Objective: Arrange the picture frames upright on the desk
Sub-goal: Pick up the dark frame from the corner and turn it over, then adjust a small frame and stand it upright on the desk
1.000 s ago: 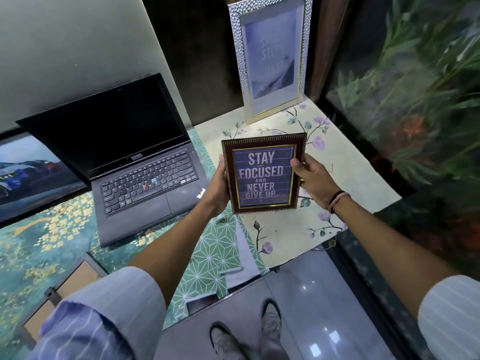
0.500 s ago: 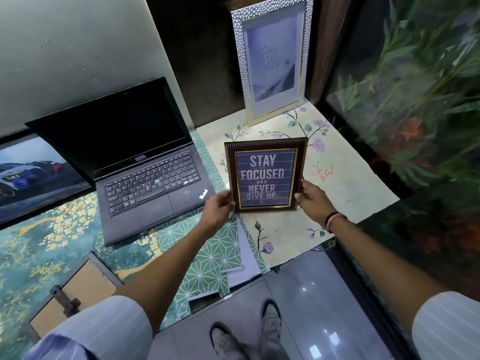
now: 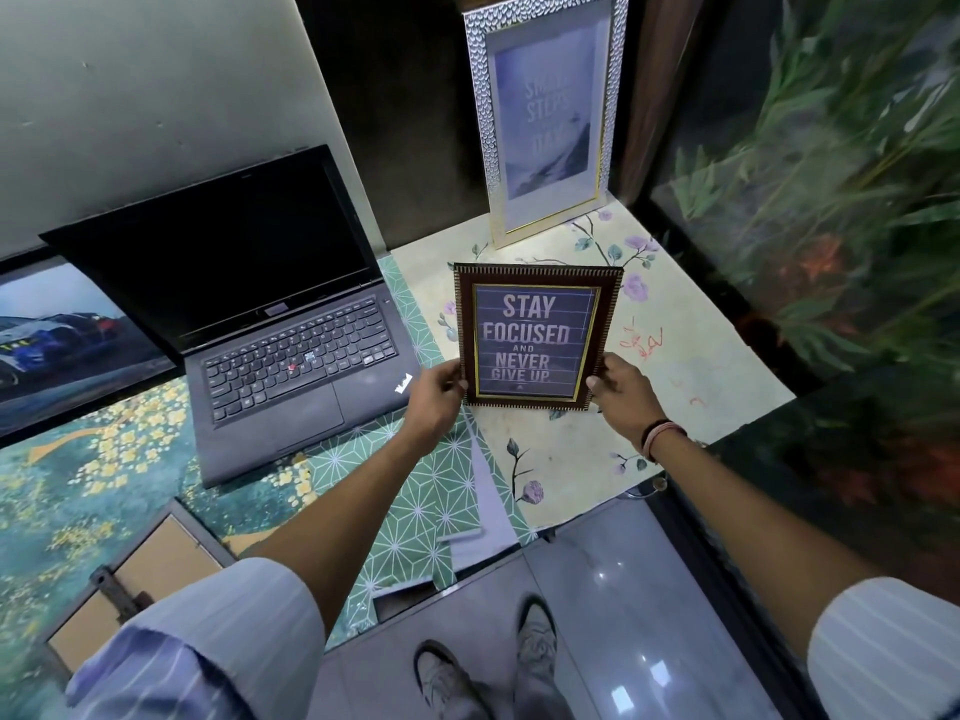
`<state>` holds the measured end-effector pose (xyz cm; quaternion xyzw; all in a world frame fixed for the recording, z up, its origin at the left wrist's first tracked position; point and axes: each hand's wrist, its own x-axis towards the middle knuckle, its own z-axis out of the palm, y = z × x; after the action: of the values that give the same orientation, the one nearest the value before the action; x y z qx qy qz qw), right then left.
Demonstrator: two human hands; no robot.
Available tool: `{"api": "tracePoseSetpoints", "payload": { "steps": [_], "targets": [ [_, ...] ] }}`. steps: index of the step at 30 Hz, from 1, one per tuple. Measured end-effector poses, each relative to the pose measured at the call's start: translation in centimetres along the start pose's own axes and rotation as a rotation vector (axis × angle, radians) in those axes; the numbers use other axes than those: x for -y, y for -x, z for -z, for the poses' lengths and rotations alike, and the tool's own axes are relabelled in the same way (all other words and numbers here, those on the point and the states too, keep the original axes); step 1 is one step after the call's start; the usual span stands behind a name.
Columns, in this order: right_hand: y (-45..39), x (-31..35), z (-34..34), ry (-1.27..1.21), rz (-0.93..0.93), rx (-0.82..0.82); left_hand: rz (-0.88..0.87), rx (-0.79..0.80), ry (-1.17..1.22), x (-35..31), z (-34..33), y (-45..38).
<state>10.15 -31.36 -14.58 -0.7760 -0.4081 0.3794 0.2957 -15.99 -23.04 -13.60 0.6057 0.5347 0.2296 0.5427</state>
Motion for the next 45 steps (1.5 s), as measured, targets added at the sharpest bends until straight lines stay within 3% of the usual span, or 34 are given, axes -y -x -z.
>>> {"api": "tracePoseSetpoints", "payload": {
  "steps": [7, 12, 14, 18, 24, 30, 33, 36, 40, 45],
  "targets": [
    [0.9, 0.2, -0.9, 0.017, -0.109, 0.034, 0.132, 0.007, 0.032, 1.0, -0.1, 0.6],
    [3.5, 0.4, -3.6, -0.034, -0.244, -0.145, 0.209, -0.021, 0.015, 1.5, 0.3, 1.7],
    [5.3, 1.3, -5.4, -0.053, -0.292, -0.137, 0.234, -0.047, 0.013, 1.5, 0.7, 2.9],
    [6.4, 2.7, -11.2, -0.042, -0.228, 0.040, 0.262, -0.194, 0.004, 3.0, 3.9, 6.1],
    [8.3, 7.7, -22.8, -0.064, -0.135, 0.364, 0.346, -0.458, 0.058, 7.2, 14.4, 13.4],
    [16.1, 14.8, -31.5, 0.184, 0.052, 0.597, 0.486, -0.738, 0.000, 13.2, 25.0, 23.1],
    [19.2, 16.3, -35.9, 0.270, 0.091, 0.616, 0.658, -0.837, -0.001, 17.4, 29.4, 27.8],
    [20.8, 17.1, -39.5, 0.308, 0.051, 0.561, 0.741, -0.766, -0.028, 21.0, 32.3, 30.3],
    [21.8, 18.6, -41.7, 0.301, -0.040, 0.467, 0.653, -0.678, 0.002, 22.0, 33.6, 30.9],
    [23.0, 20.2, -42.5, 0.014, -0.317, 0.477, 0.611, -0.609, 0.107, 23.7, 34.7, 30.4]
  ]
}}
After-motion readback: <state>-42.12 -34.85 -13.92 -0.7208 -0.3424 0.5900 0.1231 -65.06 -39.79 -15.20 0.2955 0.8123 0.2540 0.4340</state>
